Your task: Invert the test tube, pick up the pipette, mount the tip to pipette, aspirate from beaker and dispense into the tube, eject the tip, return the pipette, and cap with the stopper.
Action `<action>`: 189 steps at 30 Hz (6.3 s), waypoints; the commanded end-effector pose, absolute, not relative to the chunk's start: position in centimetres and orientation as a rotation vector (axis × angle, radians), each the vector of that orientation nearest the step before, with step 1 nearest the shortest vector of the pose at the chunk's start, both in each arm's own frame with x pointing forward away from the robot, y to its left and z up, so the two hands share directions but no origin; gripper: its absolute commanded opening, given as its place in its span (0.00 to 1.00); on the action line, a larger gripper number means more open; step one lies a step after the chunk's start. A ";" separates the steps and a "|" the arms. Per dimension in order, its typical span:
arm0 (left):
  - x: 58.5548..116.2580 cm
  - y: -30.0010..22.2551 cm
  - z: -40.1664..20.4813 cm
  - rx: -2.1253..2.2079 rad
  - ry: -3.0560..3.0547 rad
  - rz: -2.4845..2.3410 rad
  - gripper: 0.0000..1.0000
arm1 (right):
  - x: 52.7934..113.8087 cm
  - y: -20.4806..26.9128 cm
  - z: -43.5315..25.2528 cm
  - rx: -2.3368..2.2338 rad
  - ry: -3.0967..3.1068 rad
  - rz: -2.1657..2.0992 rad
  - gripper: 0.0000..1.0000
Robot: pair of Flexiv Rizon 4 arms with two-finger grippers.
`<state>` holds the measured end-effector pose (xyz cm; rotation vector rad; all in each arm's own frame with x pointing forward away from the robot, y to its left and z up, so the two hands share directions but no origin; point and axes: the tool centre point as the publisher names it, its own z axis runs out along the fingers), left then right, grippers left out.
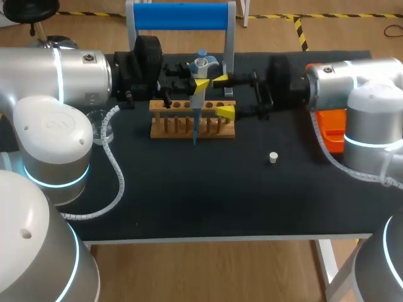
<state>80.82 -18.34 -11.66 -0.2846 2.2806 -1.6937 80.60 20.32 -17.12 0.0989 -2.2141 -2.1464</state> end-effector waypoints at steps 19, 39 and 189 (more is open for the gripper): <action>80.8 -18.3 -11.7 -0.283 2.278 -1.696 0.00 | 81.5 22.9 -16.7 0.101 -2.202 -2.143 0.85; 80.8 -18.3 -11.7 -0.283 2.278 -1.696 0.00 | 81.7 25.2 -16.5 0.140 -2.179 -2.142 0.75; 80.8 -18.3 -11.7 -0.283 2.278 -1.696 1.00 | 91.4 -15.9 -17.4 0.097 -2.227 -2.183 0.00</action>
